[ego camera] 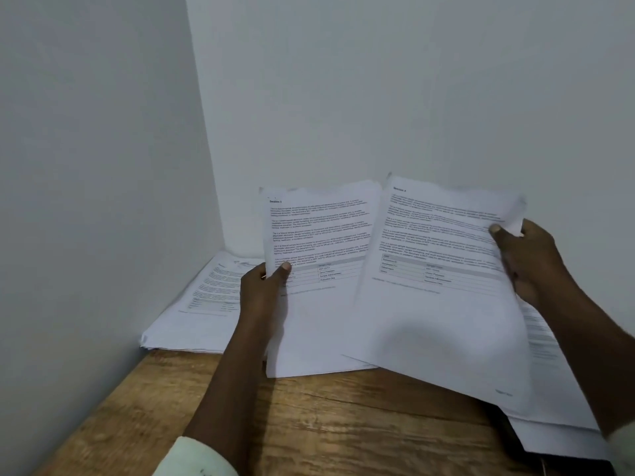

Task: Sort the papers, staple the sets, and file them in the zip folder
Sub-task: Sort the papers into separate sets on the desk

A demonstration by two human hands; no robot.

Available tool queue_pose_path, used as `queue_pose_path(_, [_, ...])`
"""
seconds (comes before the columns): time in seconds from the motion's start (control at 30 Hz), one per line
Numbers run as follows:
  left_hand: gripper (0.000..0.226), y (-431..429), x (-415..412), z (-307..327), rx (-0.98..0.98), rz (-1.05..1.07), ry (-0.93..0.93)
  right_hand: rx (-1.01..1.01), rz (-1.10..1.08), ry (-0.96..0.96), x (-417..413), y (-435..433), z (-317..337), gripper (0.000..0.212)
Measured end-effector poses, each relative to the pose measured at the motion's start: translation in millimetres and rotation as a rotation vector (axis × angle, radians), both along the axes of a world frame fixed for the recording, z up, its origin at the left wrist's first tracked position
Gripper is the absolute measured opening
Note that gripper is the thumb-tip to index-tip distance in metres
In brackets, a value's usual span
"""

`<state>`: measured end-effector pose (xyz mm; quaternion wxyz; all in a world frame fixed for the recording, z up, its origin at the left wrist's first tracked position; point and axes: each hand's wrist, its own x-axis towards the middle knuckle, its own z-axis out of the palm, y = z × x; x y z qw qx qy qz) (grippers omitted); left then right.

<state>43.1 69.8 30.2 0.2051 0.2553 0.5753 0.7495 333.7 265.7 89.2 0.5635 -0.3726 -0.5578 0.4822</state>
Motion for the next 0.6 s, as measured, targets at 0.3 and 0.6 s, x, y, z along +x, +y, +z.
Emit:
queue_pose_path(0.3, [0.012, 2.6, 3.9, -2.3, 0.001, -0.071, -0.043, 0.012, 0.037, -0.031, -19.7, -4.0, 0.0, 0.021])
queue_pose_path(0.6, [0.015, 5.5, 26.8, -1.0, -0.002, -0.242, -0.071, 0.035, 0.069, -0.036, -57.4, -31.0, -17.2, 0.029])
